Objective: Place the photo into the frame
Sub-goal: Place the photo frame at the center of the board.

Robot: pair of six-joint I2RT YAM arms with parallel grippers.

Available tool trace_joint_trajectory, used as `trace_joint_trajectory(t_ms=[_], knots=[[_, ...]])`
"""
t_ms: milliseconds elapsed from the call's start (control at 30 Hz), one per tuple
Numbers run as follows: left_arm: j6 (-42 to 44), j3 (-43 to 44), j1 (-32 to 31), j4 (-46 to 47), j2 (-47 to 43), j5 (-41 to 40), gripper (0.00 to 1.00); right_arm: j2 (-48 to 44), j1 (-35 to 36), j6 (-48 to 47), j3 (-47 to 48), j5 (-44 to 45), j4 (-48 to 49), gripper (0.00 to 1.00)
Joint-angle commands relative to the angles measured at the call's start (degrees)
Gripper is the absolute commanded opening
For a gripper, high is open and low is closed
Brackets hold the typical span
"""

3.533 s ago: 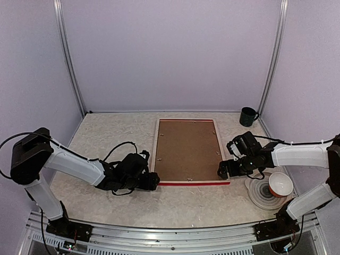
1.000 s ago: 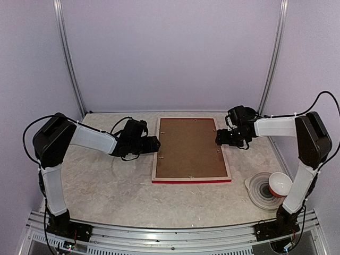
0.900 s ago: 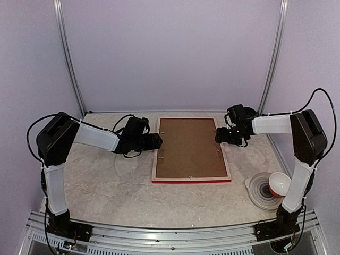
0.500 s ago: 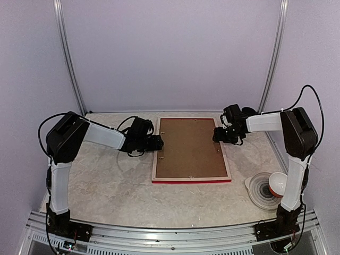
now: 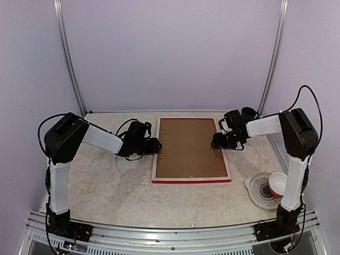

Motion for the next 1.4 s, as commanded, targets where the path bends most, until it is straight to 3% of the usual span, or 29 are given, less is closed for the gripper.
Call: trace_joint_trajectory(t_ms=[0,333,700,1200,1367], knots=[[-0.59,-2.87,0.02,-0.73,-0.67,2.24,0.49,-1.59,-0.26,0.73,-2.84,-2.65,3.13,0.68],[-1.54,-6.15,-2.26,0.64,-1.76,2.31,0.48,-6.62,0.62,1.63,-8.85,-9.02,6.32,0.69],[-4.65,-15.97,-7.02,1.57,-10.72,0.47,0.48,-14.96,6.30,3.01,-16.19,-8.49,6.92,0.71],[-10.98,-29.88,-13.65,-0.35,-25.37,-4.55,0.48,-29.40,16.96,15.66,-30.92,-1.15,6.21,0.76],[-9.21,-27.28,-10.75,-3.17,-28.46,-6.55,0.57,-31.05,17.10,14.42,-29.31,4.08,3.52,0.84]])
